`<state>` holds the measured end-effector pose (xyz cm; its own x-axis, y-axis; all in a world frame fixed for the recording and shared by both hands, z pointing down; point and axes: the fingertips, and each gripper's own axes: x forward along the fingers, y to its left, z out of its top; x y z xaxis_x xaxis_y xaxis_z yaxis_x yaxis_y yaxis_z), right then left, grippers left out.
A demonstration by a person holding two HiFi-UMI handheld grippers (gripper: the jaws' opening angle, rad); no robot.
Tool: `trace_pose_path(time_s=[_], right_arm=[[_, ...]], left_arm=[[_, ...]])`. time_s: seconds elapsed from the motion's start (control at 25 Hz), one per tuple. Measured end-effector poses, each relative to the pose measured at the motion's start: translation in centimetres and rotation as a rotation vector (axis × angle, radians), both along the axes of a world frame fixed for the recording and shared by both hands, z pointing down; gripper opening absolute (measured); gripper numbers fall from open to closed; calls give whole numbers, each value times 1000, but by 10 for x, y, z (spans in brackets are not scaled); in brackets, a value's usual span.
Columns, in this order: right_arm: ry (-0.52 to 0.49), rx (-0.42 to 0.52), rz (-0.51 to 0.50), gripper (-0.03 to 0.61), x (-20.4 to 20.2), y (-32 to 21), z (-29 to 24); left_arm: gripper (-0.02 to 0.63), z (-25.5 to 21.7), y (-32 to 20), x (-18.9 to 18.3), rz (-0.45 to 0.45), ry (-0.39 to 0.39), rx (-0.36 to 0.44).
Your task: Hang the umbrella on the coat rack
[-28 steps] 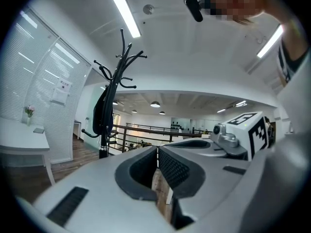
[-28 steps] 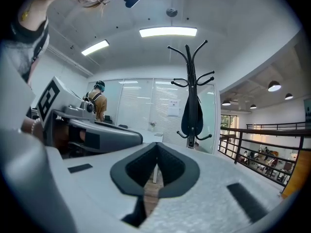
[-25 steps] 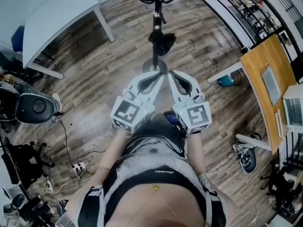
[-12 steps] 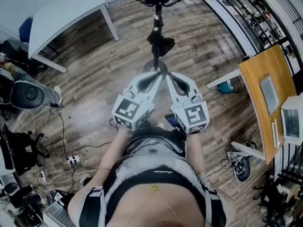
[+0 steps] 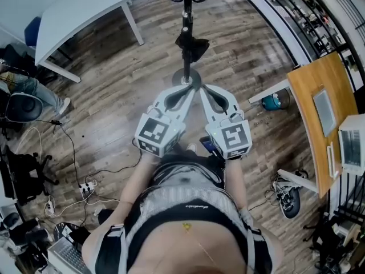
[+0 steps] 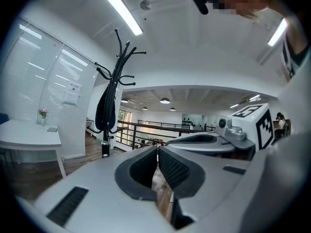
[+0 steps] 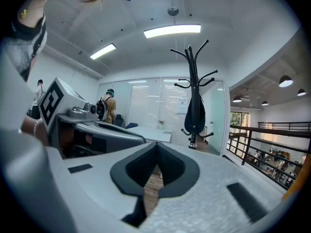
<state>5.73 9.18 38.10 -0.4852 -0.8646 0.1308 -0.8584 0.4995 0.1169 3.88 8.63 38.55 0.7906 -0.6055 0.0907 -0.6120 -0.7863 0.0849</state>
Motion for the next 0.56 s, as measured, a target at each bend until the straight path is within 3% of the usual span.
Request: trace_pose_path(time_s=[0.56], right_arm=[[24, 15, -33, -3, 10, 22, -3]], left_arm=[[11, 1, 23, 8, -42, -4, 8]])
